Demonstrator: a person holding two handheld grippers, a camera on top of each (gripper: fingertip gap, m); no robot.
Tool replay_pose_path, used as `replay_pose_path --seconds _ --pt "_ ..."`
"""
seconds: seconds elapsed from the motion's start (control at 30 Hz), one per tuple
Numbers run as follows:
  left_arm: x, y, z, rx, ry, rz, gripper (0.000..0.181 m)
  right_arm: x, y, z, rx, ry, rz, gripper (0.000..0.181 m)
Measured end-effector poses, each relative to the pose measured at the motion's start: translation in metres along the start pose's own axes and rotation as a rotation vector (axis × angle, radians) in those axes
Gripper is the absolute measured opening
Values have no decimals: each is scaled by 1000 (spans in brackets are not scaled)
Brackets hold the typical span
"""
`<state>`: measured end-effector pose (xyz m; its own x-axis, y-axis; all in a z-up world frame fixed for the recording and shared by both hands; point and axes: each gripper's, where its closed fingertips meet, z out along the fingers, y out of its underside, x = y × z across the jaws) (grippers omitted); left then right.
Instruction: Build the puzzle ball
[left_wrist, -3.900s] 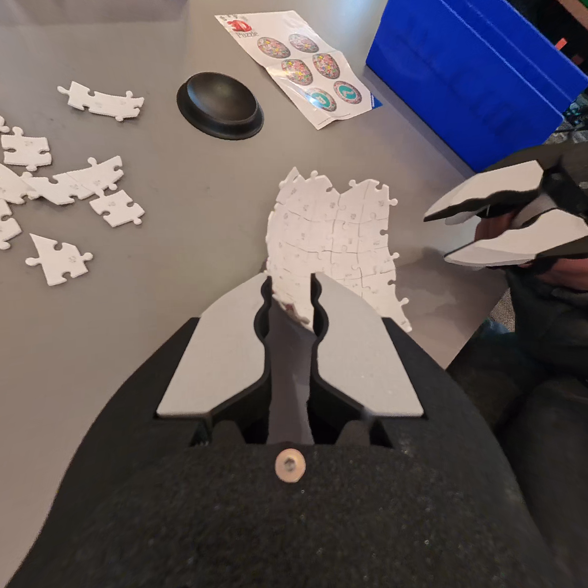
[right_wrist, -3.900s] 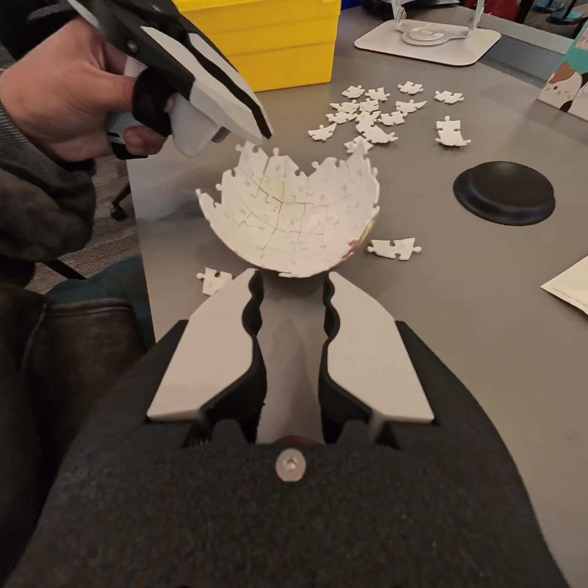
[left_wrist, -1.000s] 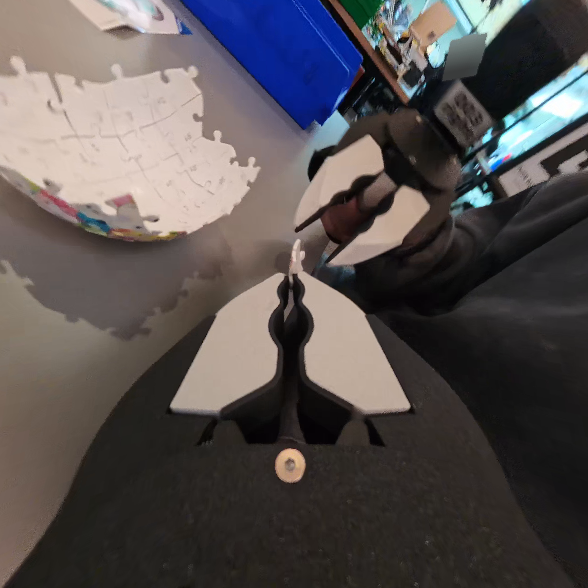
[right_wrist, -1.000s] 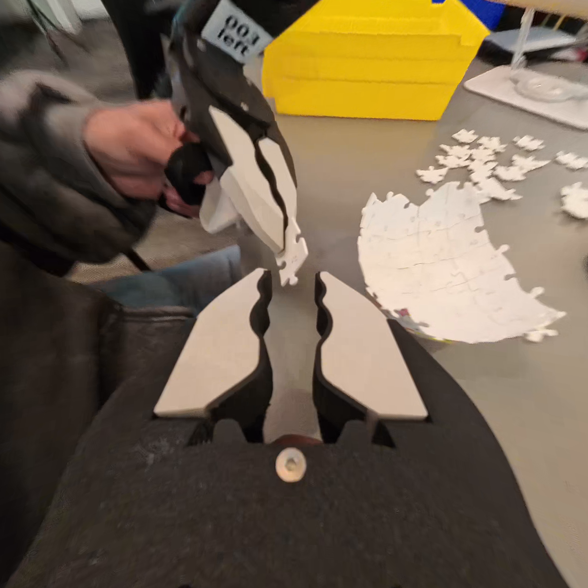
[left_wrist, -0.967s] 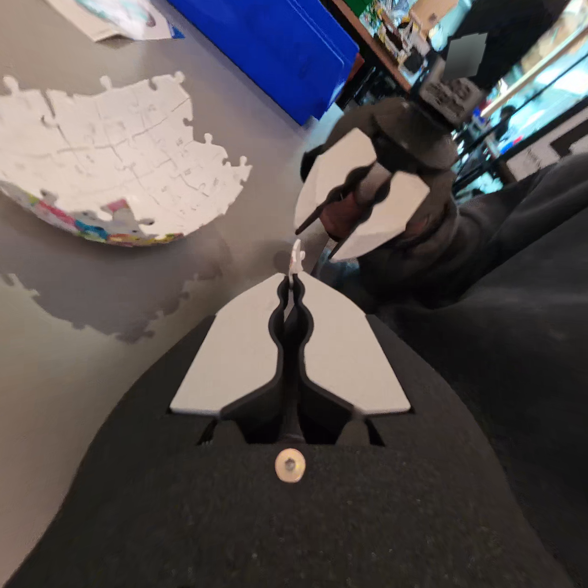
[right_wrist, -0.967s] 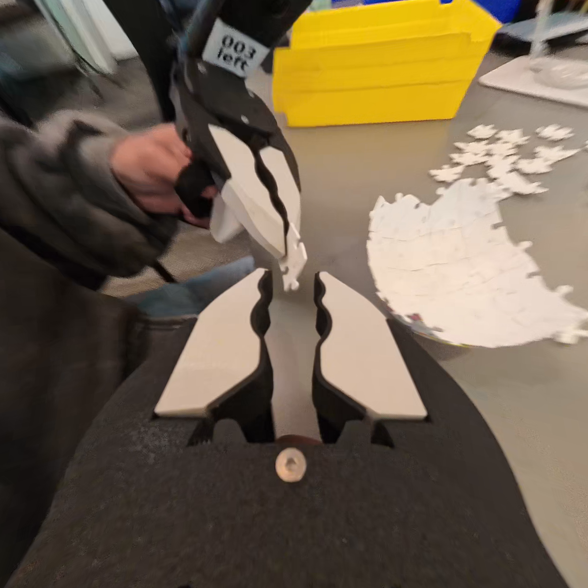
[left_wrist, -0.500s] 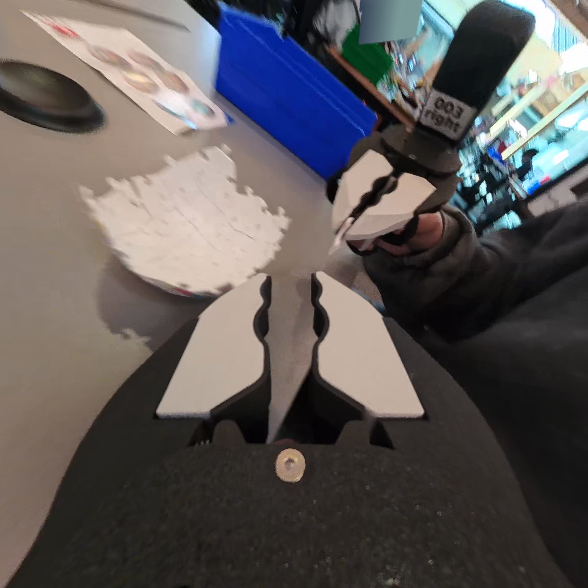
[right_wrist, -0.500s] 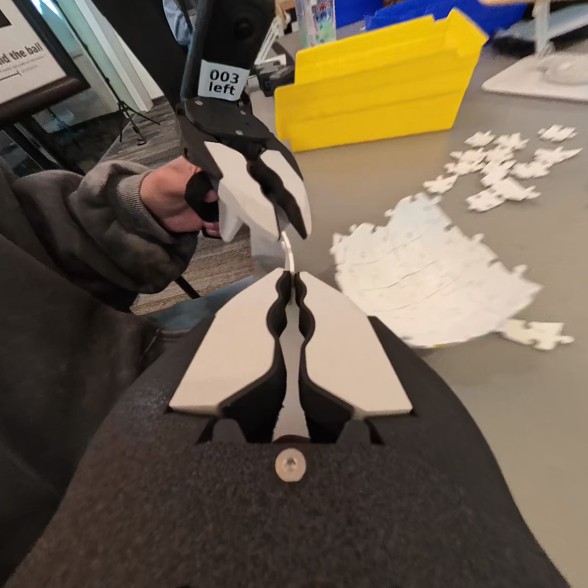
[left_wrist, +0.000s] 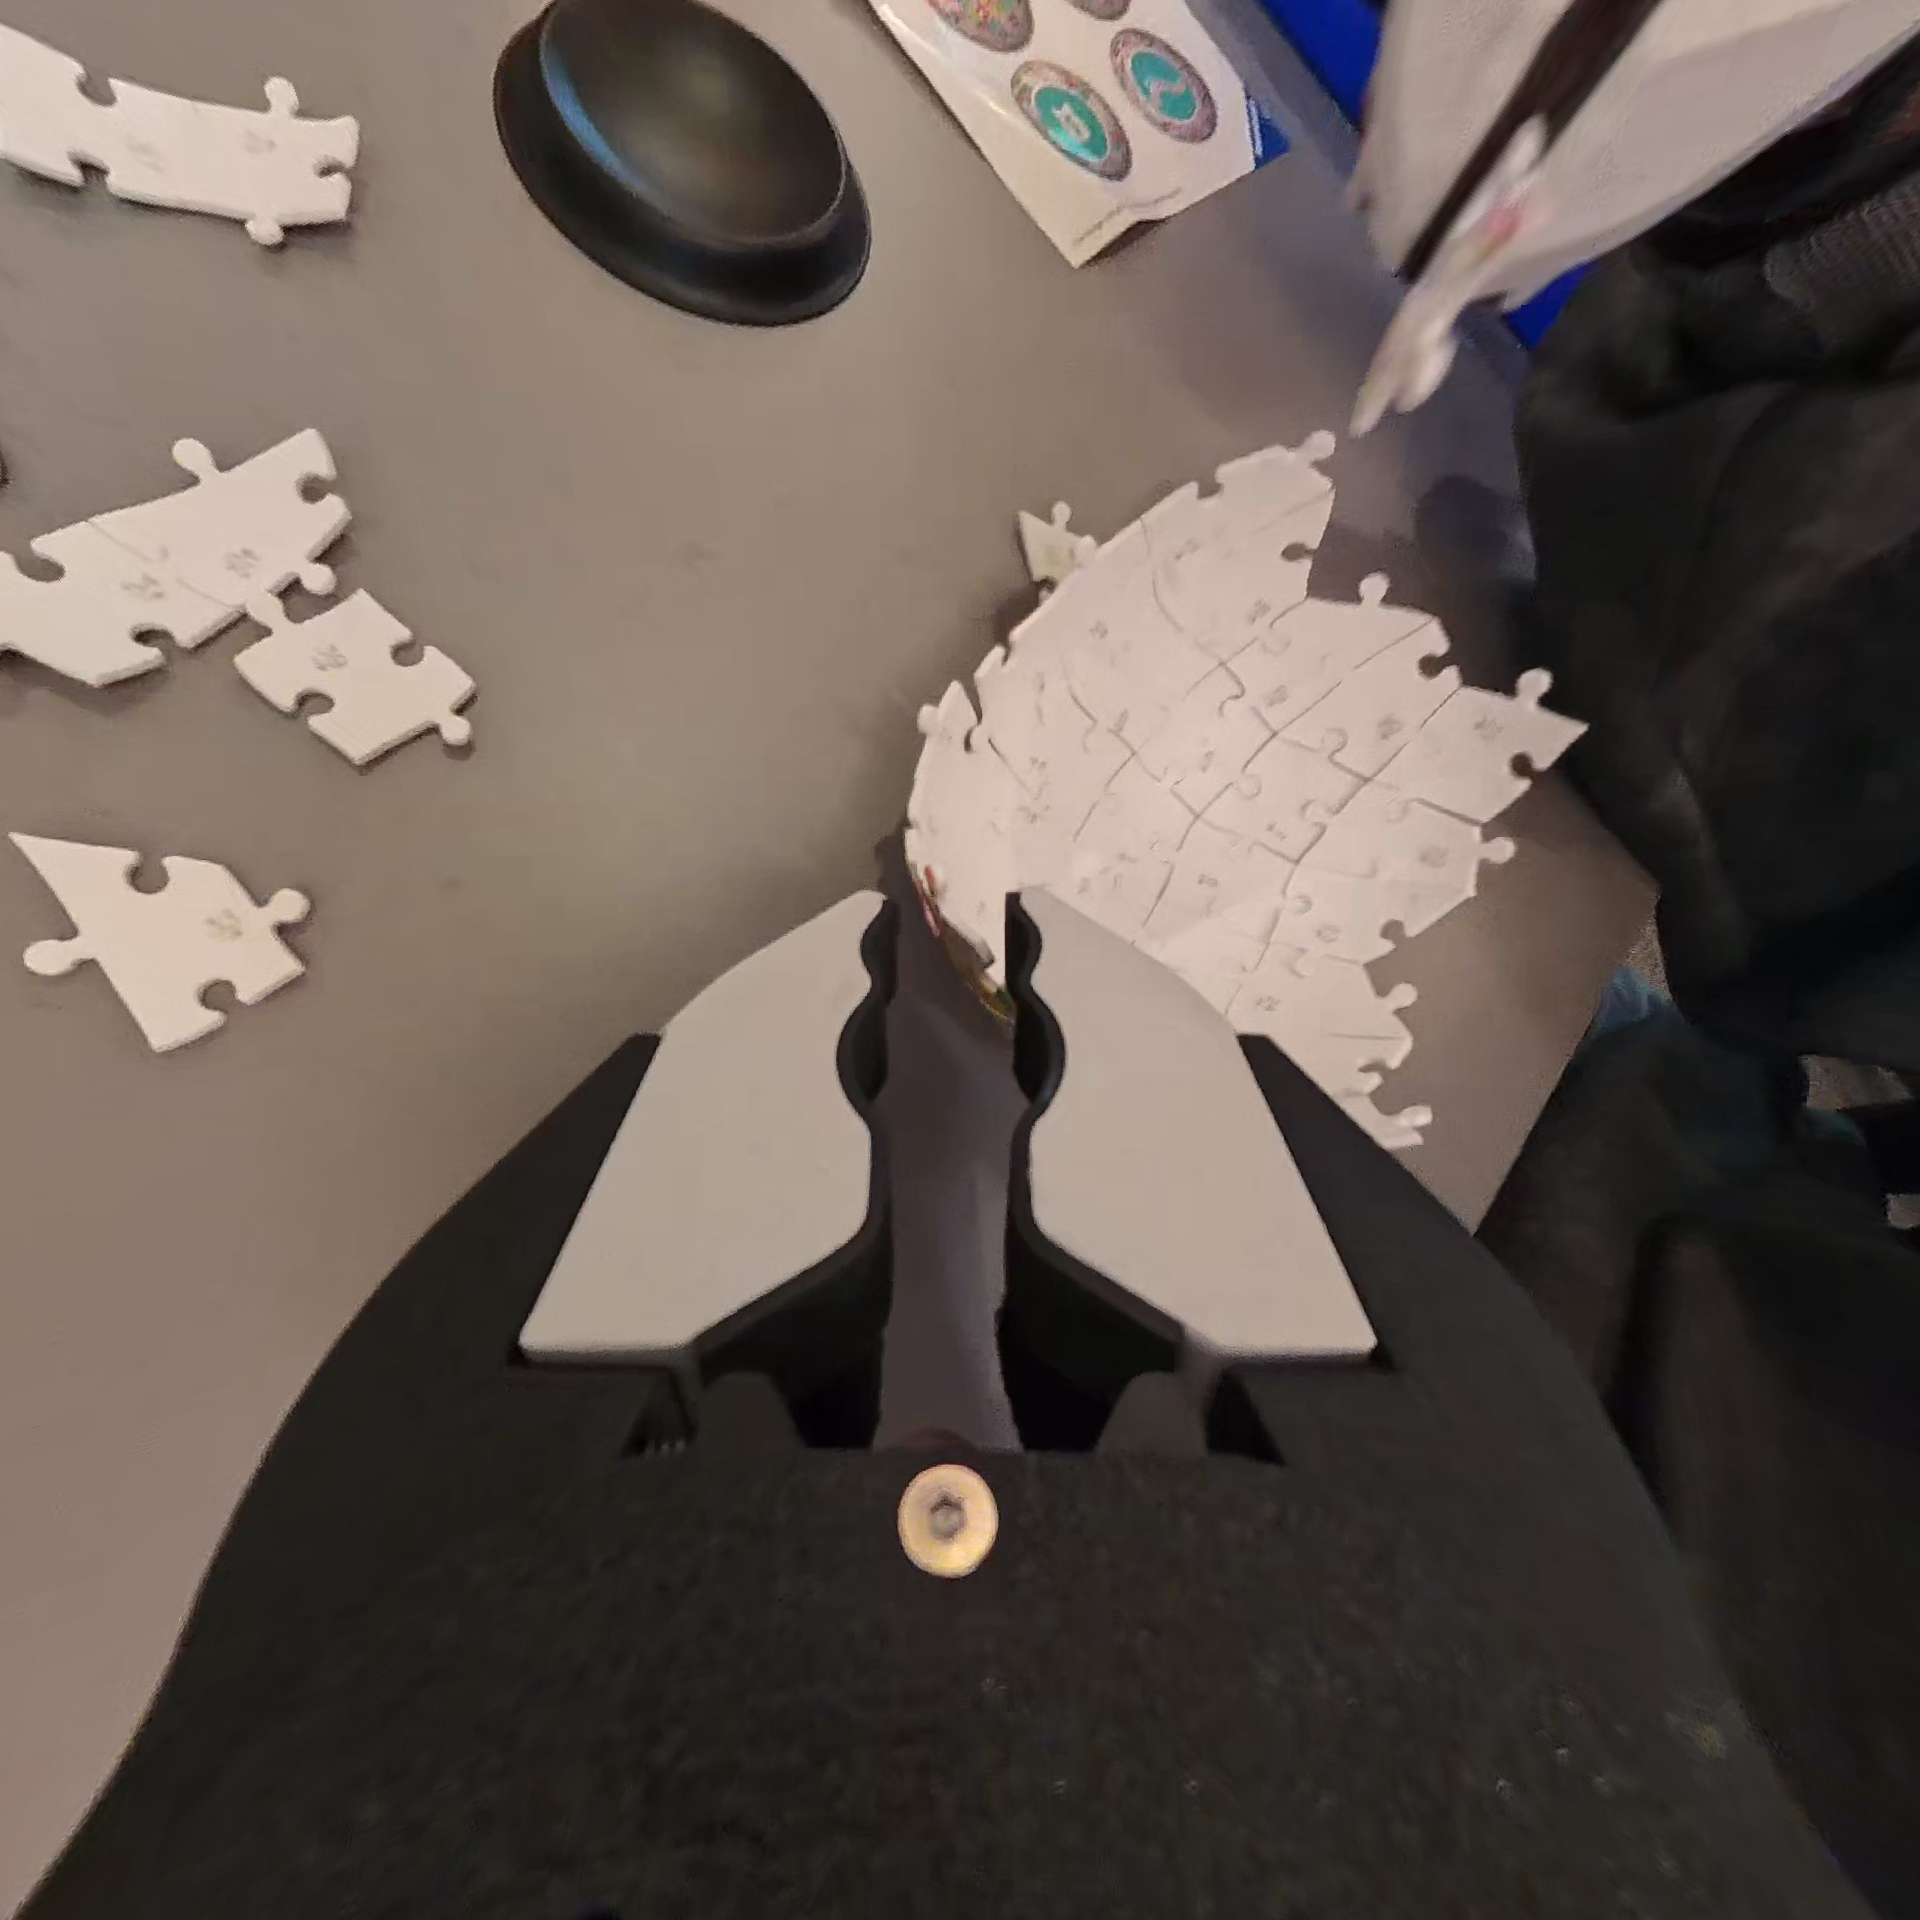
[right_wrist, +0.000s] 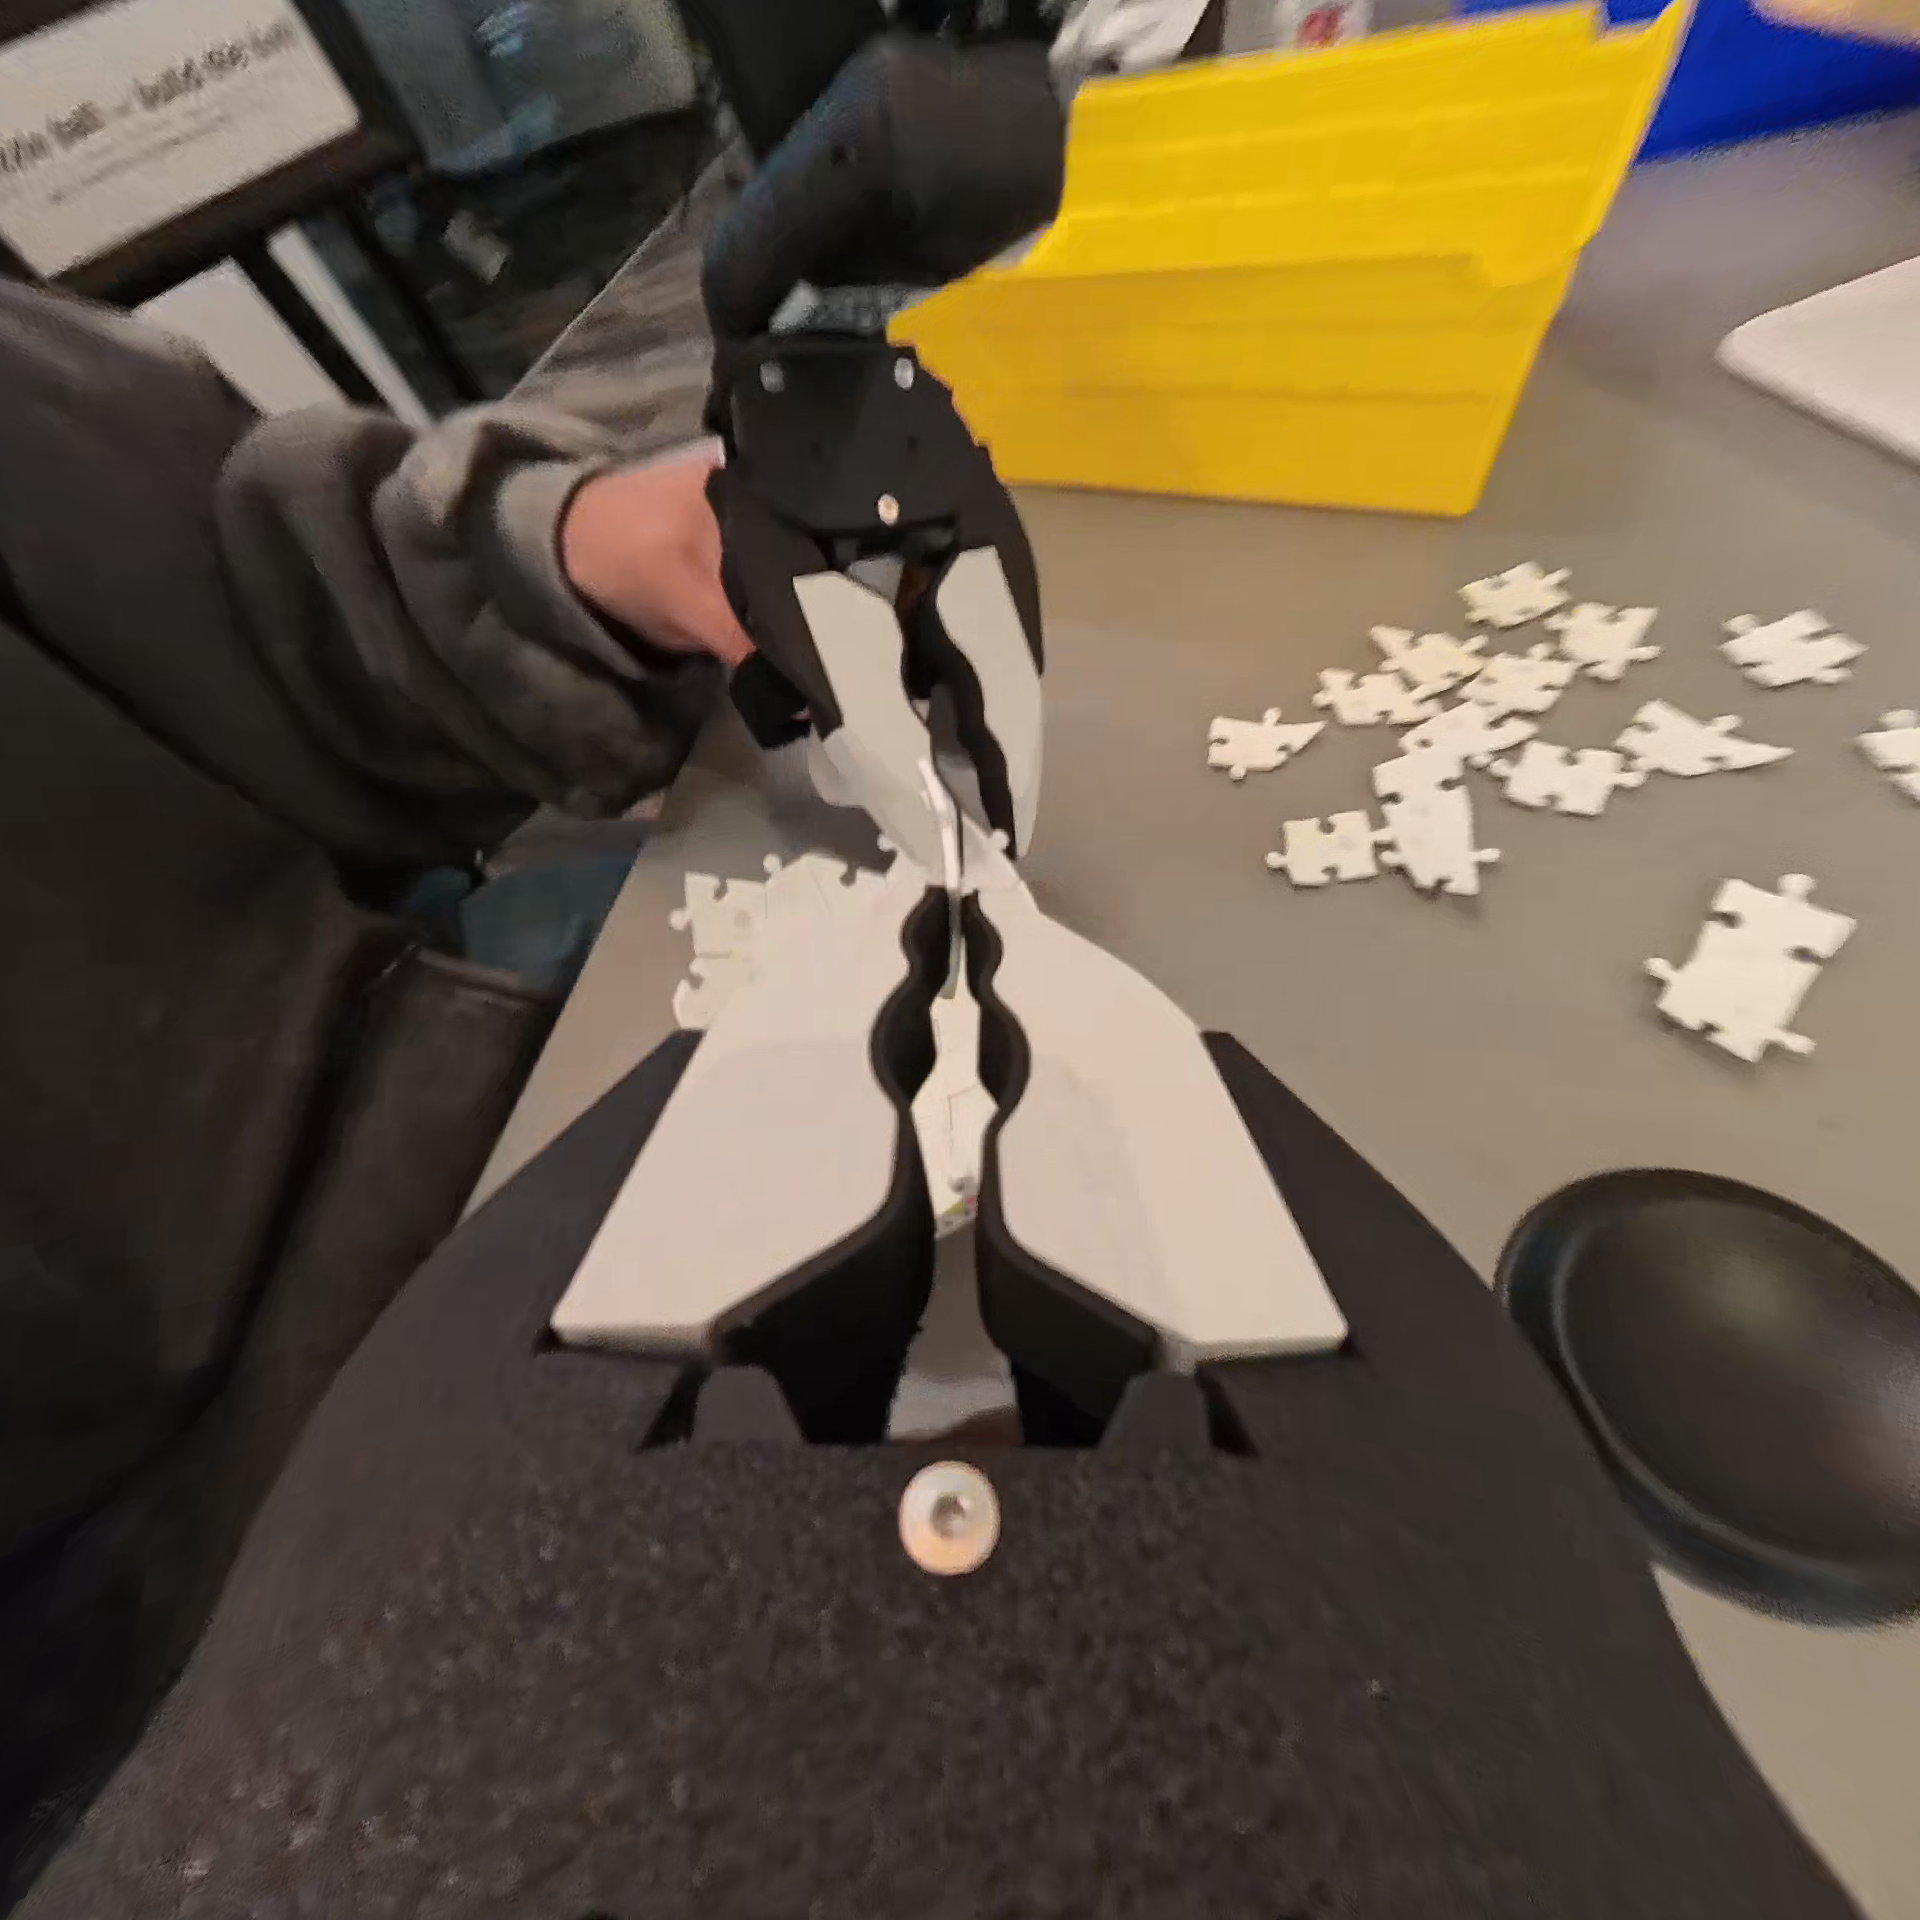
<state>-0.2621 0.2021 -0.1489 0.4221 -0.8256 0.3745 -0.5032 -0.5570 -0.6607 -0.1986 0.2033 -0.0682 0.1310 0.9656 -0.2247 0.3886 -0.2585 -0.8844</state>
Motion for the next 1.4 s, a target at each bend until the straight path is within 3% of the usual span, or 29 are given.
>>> replay_pose_path --seconds 0.2,0.33,0.53,0.67,0.77,0.9,0.97,1.07,1.4 --pt "-21 14 -2 -27 -28 -32 22 35 15 35 -199 -24 -49 2" --pt "-31 22 -3 -43 -29 -55 23 52 -2 44 -146 26 -27 2" --pt "-33 27 -7 -24 -5 -74 17 62 1 34 -67 90 42 2" --pt "-23 29 -9 -13 77 -95 5 57 11 21 -26 95 145 2" --pt "-20 30 -11 -4 107 -92 6 40 6 23 -45 17 91 2" --pt "-15 28 -10 11 164 -62 5 26 -3 52 -162 -129 -71 2" --pt "-13 28 -9 16 186 -48 3 17 -8 71 -150 -270 -16 2" --pt "-10 25 -10 27 189 -37 2 13 -4 94 -175 -367 61 2" --pt "-8 32 -14 54 161 -54 2 10 5 114 -35 -325 170 2"
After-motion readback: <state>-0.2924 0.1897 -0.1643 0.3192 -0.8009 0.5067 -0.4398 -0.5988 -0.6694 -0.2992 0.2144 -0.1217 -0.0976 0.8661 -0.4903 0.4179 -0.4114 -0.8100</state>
